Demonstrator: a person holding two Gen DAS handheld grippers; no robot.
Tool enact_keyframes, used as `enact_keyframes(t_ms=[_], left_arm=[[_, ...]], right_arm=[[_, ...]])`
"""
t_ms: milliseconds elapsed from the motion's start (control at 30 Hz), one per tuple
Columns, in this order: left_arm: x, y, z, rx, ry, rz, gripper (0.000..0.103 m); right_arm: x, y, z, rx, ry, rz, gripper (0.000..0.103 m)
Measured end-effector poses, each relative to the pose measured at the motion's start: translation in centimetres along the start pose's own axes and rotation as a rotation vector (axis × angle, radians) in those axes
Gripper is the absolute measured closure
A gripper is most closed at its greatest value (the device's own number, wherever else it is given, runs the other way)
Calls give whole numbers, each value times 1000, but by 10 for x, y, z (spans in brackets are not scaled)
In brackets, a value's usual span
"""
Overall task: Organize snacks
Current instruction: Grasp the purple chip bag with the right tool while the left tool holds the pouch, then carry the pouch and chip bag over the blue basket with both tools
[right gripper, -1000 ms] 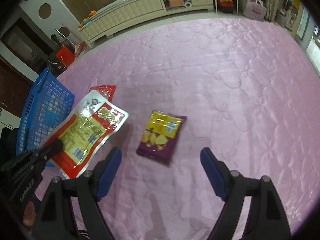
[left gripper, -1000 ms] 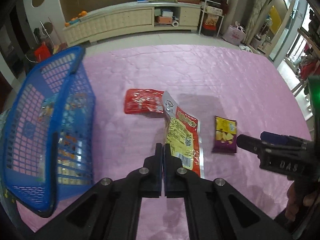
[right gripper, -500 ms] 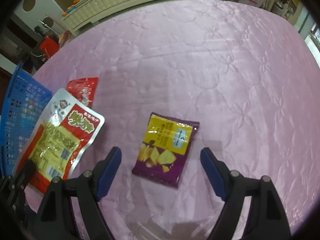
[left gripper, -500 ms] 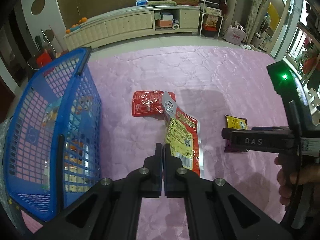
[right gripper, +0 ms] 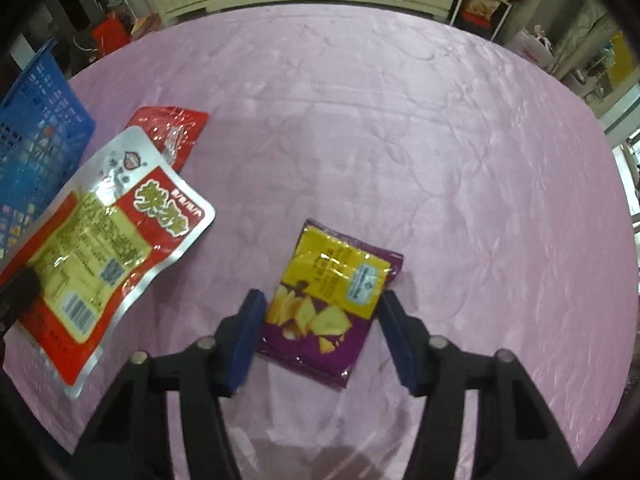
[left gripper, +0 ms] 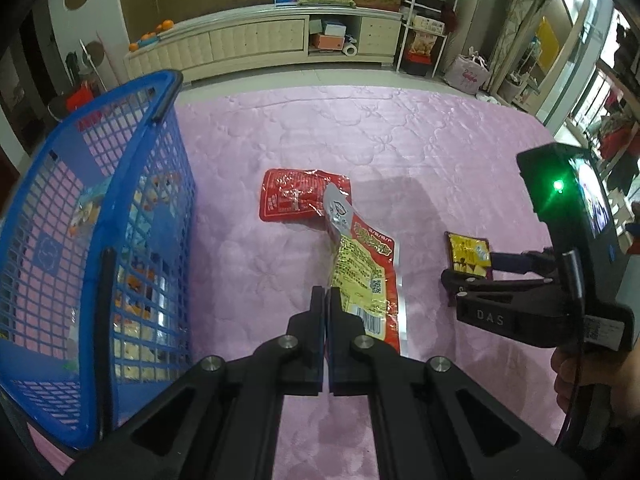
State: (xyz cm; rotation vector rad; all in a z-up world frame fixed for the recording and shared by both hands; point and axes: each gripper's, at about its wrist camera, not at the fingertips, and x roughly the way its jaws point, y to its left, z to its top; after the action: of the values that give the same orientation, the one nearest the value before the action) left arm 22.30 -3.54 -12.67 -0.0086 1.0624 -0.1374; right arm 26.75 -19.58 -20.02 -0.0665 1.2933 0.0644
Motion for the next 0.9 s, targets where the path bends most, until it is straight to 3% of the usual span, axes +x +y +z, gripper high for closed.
enact_keyframes(t_ms=[200,533,733,900], left_arm=[[-17,3,-4,-7,-28,-34,103],[-69,14,-9,-19,-126,-37,103],[-108,31,-9,-47,-191,-70,103],[-143,49,-6,-42,-260,-55,103]], right_arm=[[-26,3,-17,-39,-39,48,42],[-109,24,-46,-81,-168,126,42],[-147,57,-50,-131,-248,136,42],[-169,73,-45,-148,-289,166,42]])
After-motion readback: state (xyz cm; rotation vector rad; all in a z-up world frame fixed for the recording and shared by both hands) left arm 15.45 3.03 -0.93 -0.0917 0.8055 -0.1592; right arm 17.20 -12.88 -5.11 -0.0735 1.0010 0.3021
